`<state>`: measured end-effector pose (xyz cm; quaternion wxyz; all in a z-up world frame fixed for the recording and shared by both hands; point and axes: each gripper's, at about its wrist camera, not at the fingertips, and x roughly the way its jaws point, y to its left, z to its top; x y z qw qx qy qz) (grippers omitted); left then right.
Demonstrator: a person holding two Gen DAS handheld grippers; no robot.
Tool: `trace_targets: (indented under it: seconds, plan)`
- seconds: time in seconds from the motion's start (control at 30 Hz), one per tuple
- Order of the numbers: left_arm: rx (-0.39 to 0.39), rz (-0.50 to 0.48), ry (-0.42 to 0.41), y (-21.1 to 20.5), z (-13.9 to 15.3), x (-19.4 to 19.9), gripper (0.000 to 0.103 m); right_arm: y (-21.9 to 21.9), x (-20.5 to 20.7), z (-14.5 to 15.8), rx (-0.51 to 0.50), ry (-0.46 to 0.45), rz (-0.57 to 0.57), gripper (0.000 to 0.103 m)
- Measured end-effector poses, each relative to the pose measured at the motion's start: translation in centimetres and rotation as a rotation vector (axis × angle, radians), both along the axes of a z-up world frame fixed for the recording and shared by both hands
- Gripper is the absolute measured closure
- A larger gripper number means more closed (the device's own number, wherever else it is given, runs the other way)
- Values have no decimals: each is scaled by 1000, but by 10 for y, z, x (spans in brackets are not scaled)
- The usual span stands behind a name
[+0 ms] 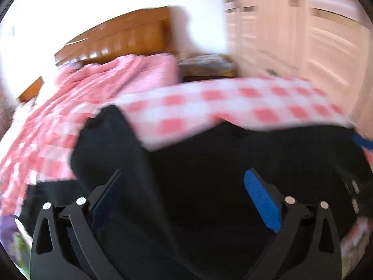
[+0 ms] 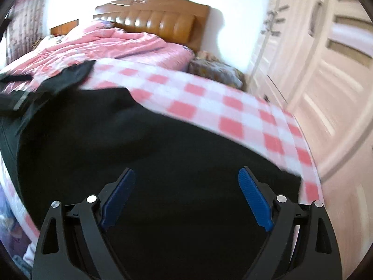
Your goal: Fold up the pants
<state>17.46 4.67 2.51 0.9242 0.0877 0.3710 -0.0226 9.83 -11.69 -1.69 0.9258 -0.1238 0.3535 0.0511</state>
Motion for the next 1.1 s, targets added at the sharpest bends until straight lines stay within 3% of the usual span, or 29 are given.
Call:
trace_targets:
  seconds: [0.13, 0.2, 0.33, 0.37, 0.43, 0.53, 0.57, 0.63, 0.67, 0.73, 0.9, 1.03, 1.1]
  plan:
    - [15, 162, 201, 53, -9, 119, 2, 33, 24, -4, 52, 10, 75, 16]
    - [14, 256, 310, 82, -26, 174, 10, 46, 30, -9, 76, 23, 111, 16]
    - [35, 323, 454, 107, -58, 226, 18, 61, 36, -20, 103, 51, 148, 16]
    - [39, 321, 477, 107, -64, 232, 24, 62, 38, -22, 106, 60, 150, 16]
    - [63, 305, 511, 104, -77, 241, 27, 62, 41, -26, 120, 74, 149, 16]
    - [102, 306, 484, 103, -84, 249, 24, 58, 45, -28, 148, 89, 138, 16]
    - [94, 305, 483, 104, -84, 251, 27, 58, 46, -29, 156, 92, 133, 16]
    - [61, 294, 490, 106, -83, 252, 59, 57, 46, -29, 162, 98, 127, 16]
    - [76, 300, 504, 106, -83, 251, 83, 57, 46, -30, 161, 98, 125, 16]
    - [84, 289, 476, 105, -78, 245, 96, 58, 43, -29, 155, 94, 123, 16]
    - [11, 301, 248, 132, -20, 192, 98, 61, 37, -20, 132, 71, 152, 15]
    - [-83, 356, 83, 190, 31, 99, 98, 74, 26, -10, 138, 51, 221, 15]
    - [-117, 398, 47, 224, 40, 46, 98, 83, 22, -9, 140, 49, 242, 15]
